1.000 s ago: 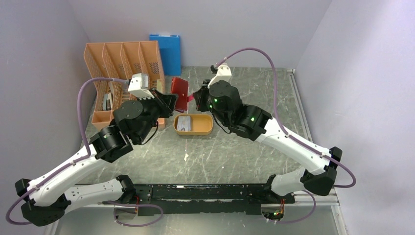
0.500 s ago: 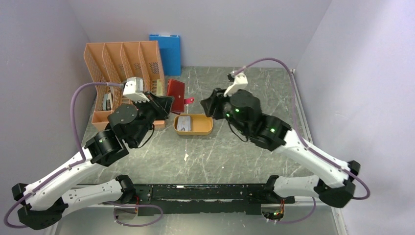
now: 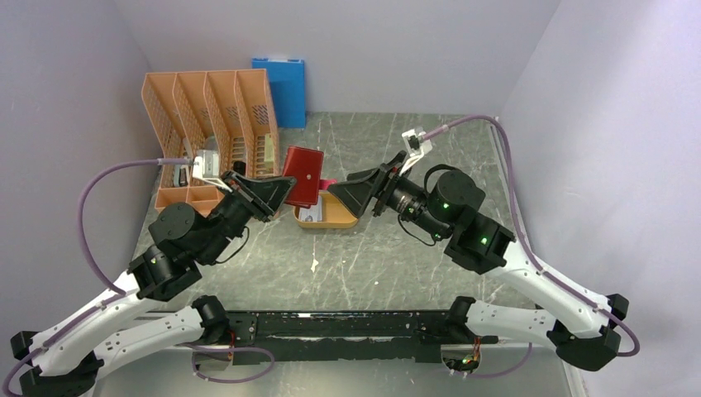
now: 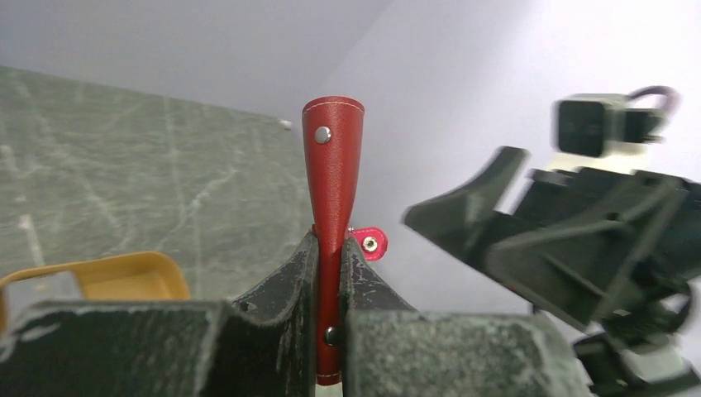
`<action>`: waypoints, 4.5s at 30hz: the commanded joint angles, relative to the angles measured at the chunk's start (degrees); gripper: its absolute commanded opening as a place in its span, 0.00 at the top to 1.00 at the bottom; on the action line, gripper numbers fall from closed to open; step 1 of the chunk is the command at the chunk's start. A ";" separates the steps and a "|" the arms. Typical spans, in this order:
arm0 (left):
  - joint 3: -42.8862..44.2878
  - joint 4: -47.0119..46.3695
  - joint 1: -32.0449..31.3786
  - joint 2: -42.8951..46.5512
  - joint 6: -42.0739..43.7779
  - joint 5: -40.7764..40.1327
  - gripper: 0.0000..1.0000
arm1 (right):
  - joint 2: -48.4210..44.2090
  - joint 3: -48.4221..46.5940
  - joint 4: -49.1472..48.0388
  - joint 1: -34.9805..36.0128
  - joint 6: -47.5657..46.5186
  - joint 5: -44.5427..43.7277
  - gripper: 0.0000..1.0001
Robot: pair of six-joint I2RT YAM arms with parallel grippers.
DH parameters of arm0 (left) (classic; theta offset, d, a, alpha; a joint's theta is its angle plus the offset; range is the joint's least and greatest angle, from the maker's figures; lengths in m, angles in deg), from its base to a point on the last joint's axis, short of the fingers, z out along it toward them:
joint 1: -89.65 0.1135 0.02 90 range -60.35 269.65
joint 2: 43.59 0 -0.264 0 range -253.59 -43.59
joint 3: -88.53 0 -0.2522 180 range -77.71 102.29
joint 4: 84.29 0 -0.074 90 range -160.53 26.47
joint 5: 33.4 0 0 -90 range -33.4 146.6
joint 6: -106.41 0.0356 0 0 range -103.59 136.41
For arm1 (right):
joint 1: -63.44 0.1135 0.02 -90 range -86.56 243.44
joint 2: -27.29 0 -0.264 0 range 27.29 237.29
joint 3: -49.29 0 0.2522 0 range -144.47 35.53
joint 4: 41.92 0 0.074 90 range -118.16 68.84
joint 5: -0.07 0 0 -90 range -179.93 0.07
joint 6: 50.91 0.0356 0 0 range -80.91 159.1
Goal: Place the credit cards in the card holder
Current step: Open the card holder, then place the card holder at the center of the board.
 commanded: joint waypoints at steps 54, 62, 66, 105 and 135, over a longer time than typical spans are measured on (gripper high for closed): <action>-5.51 -26.15 -0.17 -0.20 -14.45 23.05 0.95 | -4.86 17.60 -31.45 -14.91 21.07 31.06 0.46; -4.95 -26.98 -0.16 -2.98 -15.41 26.39 0.95 | -2.74 17.32 -35.17 -14.90 22.50 34.95 0.53; -5.16 -27.20 -0.16 -4.22 -15.59 26.99 0.95 | -1.77 17.52 -38.74 -14.91 24.27 38.16 0.55; -17.88 -8.45 -0.17 -2.22 -9.36 11.58 0.28 | -13.44 26.11 -1.14 -14.94 3.82 25.82 1.00; -29.91 -8.60 -0.18 -9.88 -7.82 13.08 0.26 | 0.90 40.93 12.60 -14.81 5.77 10.95 1.00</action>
